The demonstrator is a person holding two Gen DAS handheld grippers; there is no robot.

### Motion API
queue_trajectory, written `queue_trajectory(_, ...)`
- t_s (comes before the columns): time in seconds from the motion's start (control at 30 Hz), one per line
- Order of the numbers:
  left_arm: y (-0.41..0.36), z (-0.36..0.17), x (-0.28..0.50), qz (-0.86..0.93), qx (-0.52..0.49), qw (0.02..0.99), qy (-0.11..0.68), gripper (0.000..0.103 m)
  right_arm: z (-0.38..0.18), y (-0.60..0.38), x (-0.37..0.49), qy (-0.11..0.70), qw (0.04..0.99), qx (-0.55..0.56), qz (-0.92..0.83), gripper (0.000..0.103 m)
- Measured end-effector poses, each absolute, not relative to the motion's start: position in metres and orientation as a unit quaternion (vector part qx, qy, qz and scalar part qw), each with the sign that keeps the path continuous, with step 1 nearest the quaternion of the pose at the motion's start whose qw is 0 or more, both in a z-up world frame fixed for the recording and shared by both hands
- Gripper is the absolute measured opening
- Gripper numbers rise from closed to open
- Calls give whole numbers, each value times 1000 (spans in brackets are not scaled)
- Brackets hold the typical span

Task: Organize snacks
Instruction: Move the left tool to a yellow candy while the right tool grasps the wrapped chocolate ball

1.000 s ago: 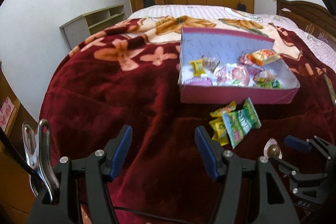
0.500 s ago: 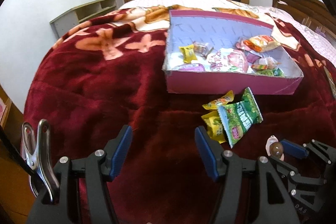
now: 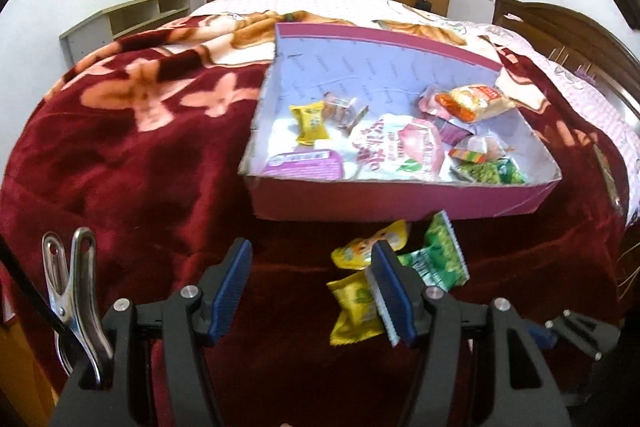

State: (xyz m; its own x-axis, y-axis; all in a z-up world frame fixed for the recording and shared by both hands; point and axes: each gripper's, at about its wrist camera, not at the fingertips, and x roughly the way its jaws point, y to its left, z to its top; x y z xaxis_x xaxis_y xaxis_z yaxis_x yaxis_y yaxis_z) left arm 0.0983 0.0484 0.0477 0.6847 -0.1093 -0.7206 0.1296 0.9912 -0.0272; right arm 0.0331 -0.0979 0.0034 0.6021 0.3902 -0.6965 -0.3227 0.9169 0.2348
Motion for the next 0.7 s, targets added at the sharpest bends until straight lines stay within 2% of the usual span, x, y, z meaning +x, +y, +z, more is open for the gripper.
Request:
queue_trajectory(0.2,38,44,104,-72,7,916,395,65,5,-99,31,392,897,41,198,41)
queue_trajectory(0.47,54,46,69,-40,14,927,372,65,10,-107,29,385,900,60,197,40)
queue_trajectory(0.7,55,32,68,-36,37,915,401,65,14,-112,28,379,903,67,191,40)
